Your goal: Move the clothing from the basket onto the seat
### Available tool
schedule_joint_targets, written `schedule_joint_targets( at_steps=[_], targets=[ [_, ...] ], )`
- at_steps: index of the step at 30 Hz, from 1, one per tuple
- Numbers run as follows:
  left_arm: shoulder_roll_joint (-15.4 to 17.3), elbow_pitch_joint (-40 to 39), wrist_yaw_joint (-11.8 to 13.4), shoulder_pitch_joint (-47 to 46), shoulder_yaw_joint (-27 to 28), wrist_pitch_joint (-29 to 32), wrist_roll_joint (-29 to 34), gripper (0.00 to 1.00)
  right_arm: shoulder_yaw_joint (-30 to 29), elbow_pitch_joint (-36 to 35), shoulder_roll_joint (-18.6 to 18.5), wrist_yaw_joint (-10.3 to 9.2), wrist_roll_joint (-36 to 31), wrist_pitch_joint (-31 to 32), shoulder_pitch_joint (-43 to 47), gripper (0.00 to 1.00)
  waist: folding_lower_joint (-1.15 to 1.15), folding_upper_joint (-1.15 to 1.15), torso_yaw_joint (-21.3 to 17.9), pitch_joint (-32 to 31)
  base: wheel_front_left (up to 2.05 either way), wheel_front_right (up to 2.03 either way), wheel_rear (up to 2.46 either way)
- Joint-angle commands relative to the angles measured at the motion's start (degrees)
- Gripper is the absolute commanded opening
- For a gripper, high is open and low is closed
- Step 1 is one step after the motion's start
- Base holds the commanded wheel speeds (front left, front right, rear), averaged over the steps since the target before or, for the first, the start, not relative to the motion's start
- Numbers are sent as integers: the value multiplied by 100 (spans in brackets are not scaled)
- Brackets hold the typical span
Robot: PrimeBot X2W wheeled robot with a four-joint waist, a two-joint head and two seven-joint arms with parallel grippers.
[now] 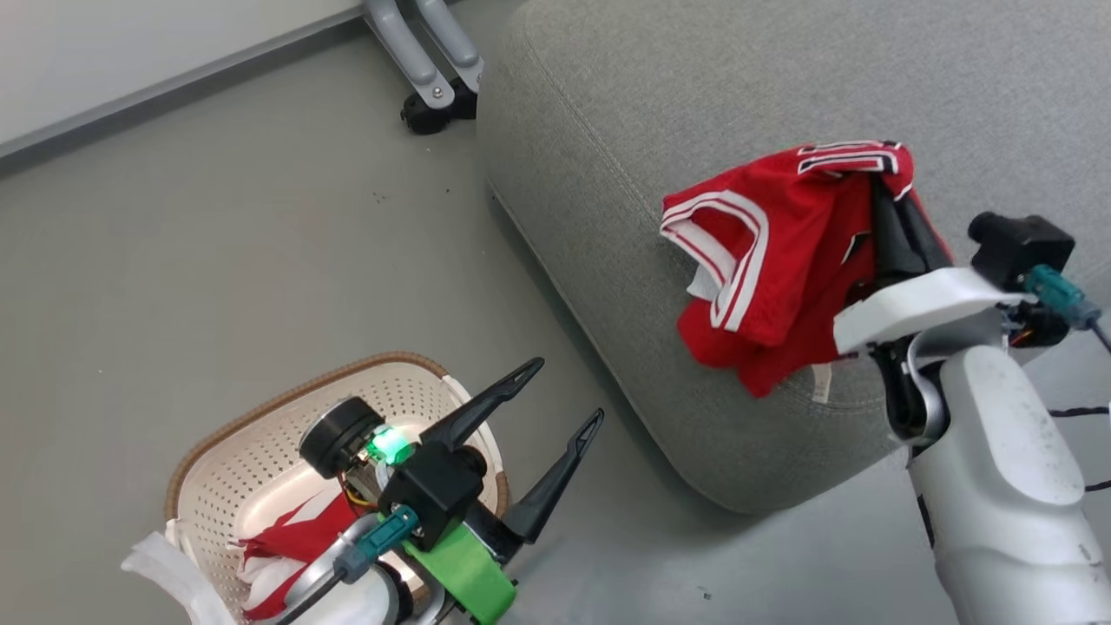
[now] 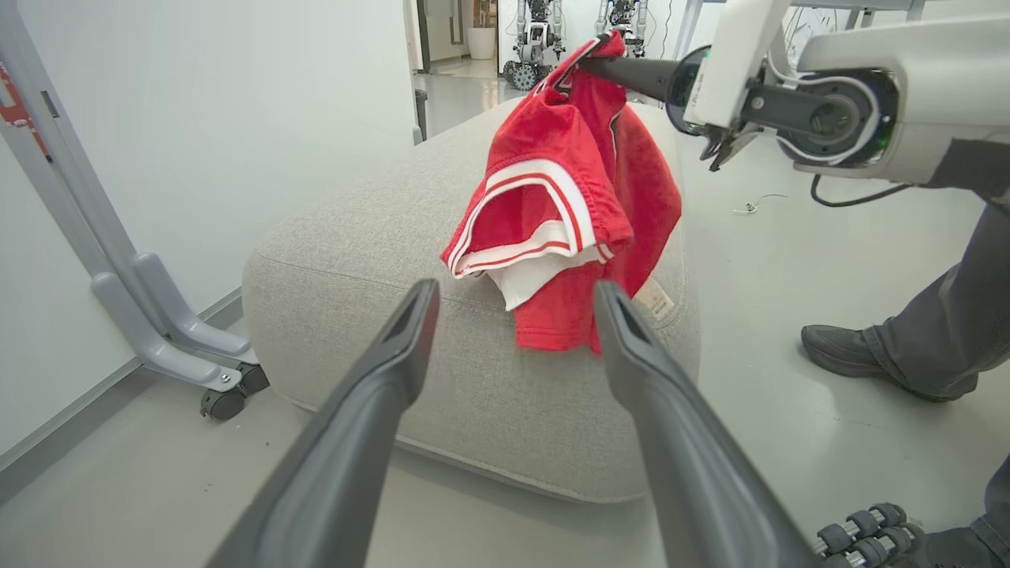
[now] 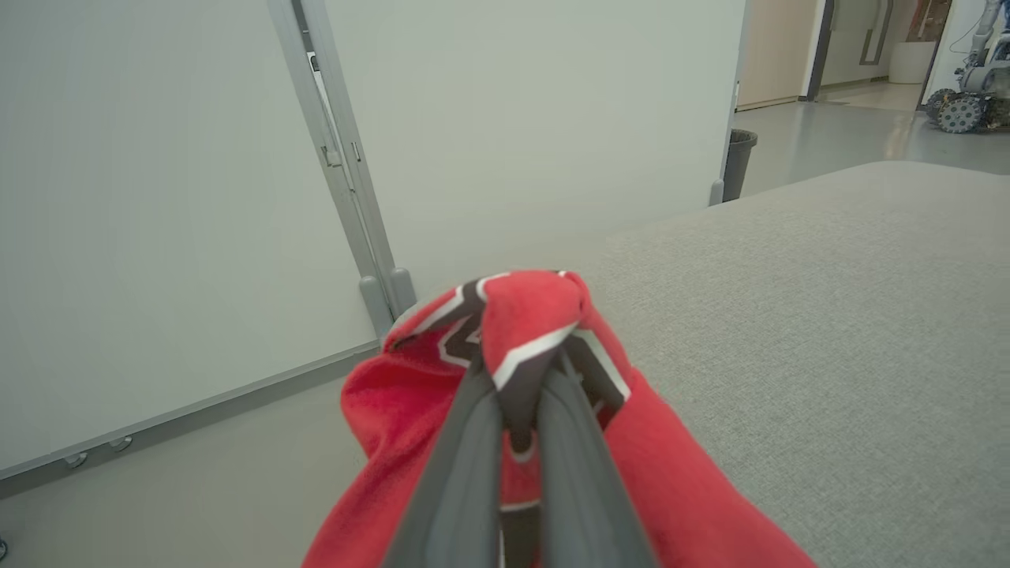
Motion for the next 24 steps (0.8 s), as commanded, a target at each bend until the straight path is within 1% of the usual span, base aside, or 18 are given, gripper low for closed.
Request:
schedule_joint_targets(
  at_steps=[1, 4, 10, 17, 21, 24],
  targets=[
    [104, -73, -16, -166, -2, 42, 41, 100, -159, -2, -35, 0, 68, -51, -259, 0, 0, -1, -104, 400, 0, 0, 0],
    [180, -190, -20, -357, 24, 110, 89, 100, -457, 75, -88, 0, 183, -81, -630, 0, 0, -1, -3, 704, 0, 0, 0],
    [403, -509, -30, -799, 156, 243, 208, 100, -1027, 341, -394, 0, 301, -118, -1591, 0, 0, -1, 343, 1497, 0, 0, 0],
    [670, -820, -51, -1321, 191, 348, 300, 100, -1579, 804, -846, 0, 298, -150, -2581, 0, 0, -1, 759, 2338, 0, 0, 0],
    [803, -931, -61, -1560, 171, 386, 336, 100, -1733, 1226, -967, -1, 211, -142, -2878, 0, 0, -1, 898, 2697, 0, 0, 0],
    [848, -962, -57, -1664, 138, 394, 331, 100, -1874, 1613, -985, 0, 50, -143, -2916, 0, 0, -1, 951, 2845, 0, 0, 0]
  ],
)
